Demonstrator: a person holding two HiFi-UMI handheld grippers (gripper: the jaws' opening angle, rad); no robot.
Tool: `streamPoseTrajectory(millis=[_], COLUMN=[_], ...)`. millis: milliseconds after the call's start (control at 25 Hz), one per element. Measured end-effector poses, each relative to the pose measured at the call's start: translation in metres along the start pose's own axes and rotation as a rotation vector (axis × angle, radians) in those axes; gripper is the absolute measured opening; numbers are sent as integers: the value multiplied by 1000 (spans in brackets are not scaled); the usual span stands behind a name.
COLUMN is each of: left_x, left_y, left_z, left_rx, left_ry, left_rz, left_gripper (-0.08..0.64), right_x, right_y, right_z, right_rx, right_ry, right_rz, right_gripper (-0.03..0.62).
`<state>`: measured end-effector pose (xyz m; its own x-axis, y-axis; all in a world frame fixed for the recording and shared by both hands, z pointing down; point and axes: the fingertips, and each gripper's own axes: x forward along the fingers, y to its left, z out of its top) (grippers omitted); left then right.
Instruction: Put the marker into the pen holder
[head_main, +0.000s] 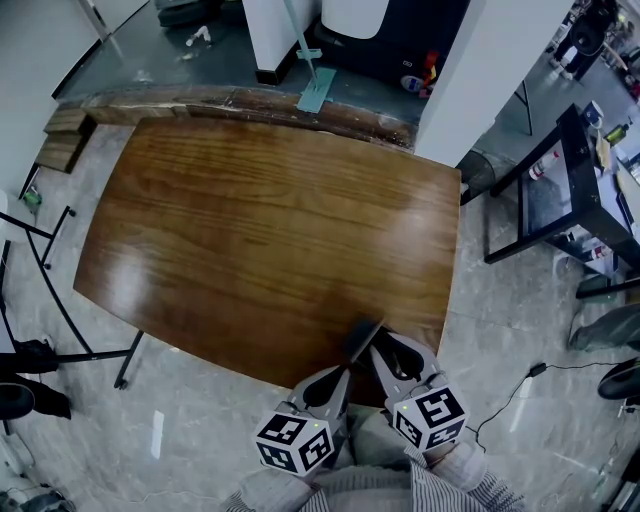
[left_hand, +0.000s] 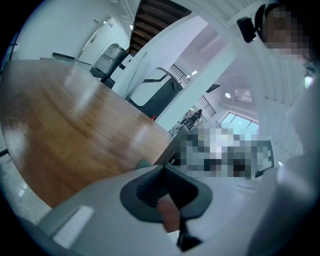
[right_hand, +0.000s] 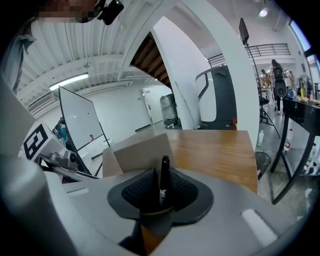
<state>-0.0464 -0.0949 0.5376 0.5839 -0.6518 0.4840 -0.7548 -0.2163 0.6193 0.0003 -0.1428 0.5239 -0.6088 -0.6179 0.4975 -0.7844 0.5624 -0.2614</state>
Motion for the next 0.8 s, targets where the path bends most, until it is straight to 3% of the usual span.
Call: streamPoseTrajectory(millis=[800], left_x=[-4], left_y=[-4], left_z=[5], left_rx=[9], left_ry=[-12], left_rz=[-3], left_gripper=[8], right_x=[-4], right_y=[-2], right_z=[9], right_rx=[-9], right_ry=[-25], right_rz=[-15], right_gripper=[104])
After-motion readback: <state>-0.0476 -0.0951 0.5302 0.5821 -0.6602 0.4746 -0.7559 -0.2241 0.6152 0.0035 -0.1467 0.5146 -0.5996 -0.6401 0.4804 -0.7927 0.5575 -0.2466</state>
